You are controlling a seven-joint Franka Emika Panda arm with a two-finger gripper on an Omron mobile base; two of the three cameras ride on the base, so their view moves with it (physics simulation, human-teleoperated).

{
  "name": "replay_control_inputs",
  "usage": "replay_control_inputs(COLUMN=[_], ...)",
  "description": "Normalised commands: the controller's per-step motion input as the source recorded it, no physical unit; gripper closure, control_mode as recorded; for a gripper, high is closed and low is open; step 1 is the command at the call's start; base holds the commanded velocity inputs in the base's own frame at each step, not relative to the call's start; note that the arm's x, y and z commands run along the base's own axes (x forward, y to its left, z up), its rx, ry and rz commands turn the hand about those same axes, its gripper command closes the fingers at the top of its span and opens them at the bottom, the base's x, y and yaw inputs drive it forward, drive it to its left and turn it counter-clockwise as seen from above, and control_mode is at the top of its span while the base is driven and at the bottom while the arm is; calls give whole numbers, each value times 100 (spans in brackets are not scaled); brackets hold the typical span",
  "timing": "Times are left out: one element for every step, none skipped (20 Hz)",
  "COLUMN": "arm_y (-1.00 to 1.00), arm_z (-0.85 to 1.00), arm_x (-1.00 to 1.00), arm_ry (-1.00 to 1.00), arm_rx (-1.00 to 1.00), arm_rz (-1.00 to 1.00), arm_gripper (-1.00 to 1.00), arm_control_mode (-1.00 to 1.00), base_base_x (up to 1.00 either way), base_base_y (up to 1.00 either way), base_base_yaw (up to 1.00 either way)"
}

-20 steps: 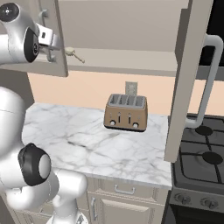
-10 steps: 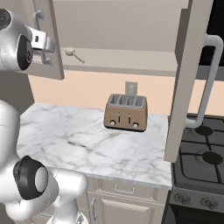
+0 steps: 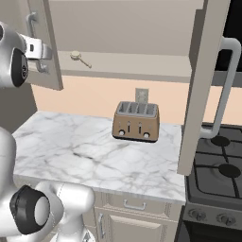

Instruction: Open the cabinet. Pick the dish brush and place it next to the sink. Then close the cabinet.

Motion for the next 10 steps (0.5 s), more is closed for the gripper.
replay_control_inputs(arm_y=[65, 66, 67, 69, 71, 71, 72, 74, 72, 71], arm_z=[0, 1, 2, 1, 1, 2, 1, 1, 2, 2], arm_x=[-59, -60, -61, -61, -61, -61, -59, -57, -57, -54], arm_ry=[-5, -5, -5, -4, -4, -4, -2, -1, -1, 0], arm_rx=[0, 0, -1, -1, -2, -1, -2, -2, -2, -3], arm_rz=[6, 6, 6, 6, 6, 6, 6, 6, 6, 6], arm_gripper=[100, 100, 100, 100, 100, 100, 100, 100, 100, 100], arm_control_mode=[-100, -100, -100, -100, -100, -100, -100, -100, -100, -100], base_base_x=[0, 0, 0, 0, 0, 0, 0, 0, 0, 0], base_base_y=[0, 0, 0, 0, 0, 0, 0, 0, 0, 0], base_base_yaw=[0, 0, 0, 0, 0, 0, 0, 0, 0, 0])
